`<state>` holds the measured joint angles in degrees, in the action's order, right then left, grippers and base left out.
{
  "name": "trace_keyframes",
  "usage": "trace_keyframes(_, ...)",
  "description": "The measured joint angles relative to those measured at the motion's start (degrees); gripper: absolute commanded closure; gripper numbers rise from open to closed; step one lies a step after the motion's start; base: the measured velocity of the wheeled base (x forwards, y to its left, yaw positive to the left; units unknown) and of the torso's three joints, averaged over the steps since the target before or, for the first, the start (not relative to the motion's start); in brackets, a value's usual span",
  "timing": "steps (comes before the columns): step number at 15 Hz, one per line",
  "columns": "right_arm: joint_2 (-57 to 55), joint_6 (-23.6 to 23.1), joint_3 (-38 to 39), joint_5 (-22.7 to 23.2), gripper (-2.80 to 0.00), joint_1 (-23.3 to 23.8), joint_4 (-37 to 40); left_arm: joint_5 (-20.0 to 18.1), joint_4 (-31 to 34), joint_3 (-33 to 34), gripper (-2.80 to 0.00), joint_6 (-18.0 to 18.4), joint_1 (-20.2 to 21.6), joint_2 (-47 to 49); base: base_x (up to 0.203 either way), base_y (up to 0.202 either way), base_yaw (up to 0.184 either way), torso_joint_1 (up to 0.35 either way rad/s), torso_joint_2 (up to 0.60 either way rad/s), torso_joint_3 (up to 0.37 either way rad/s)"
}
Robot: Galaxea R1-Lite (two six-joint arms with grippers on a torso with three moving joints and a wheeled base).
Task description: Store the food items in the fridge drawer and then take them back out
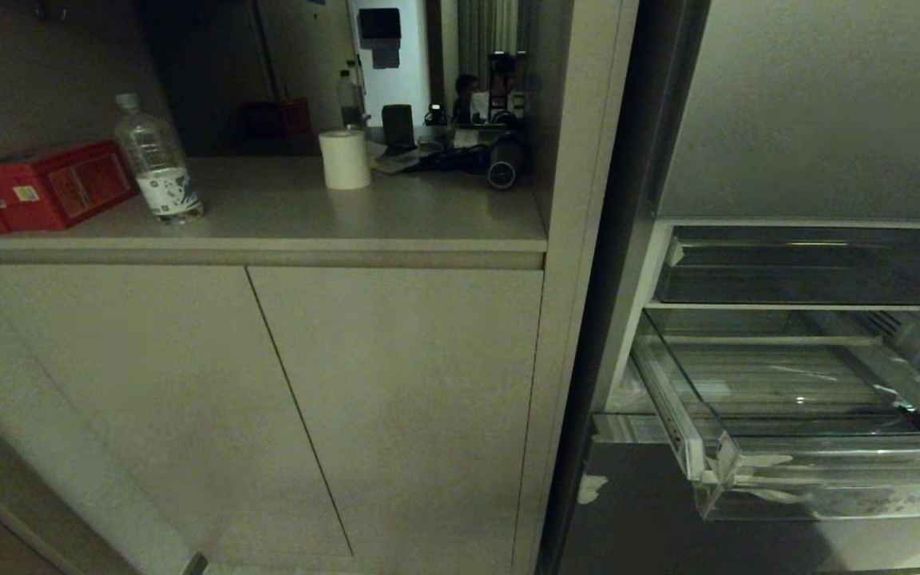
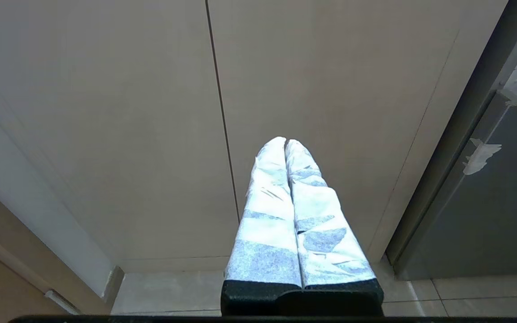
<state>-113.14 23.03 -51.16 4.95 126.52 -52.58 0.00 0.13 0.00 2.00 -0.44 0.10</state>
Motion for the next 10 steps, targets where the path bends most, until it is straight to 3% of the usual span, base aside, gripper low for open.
trace_keyframes(3, -11.71, -0.63, -7.13, -0.11, 0.00, 1.46, -4.87, 0.00, 0.02, 0.00, 0.00, 0.00, 0.00, 0.00, 0.000, 0.000, 0.000, 0.000, 0.00, 0.000)
trace_keyframes(7, -21.83, -2.09, -17.88, -0.13, 0.00, 2.47, -0.01, 0.00, 0.02, 0.00, 0.00, 0.00, 0.00, 0.00, 0.000, 0.000, 0.000, 0.000, 0.00, 0.000)
trace_keyframes(10, -25.68, -2.59, -21.68, -0.24, 0.00, 2.94, 1.47, 0.00, 0.02, 0.00, 0.00, 0.01, 0.00, 0.00, 0.000, 0.000, 0.000, 0.000, 0.00, 0.000)
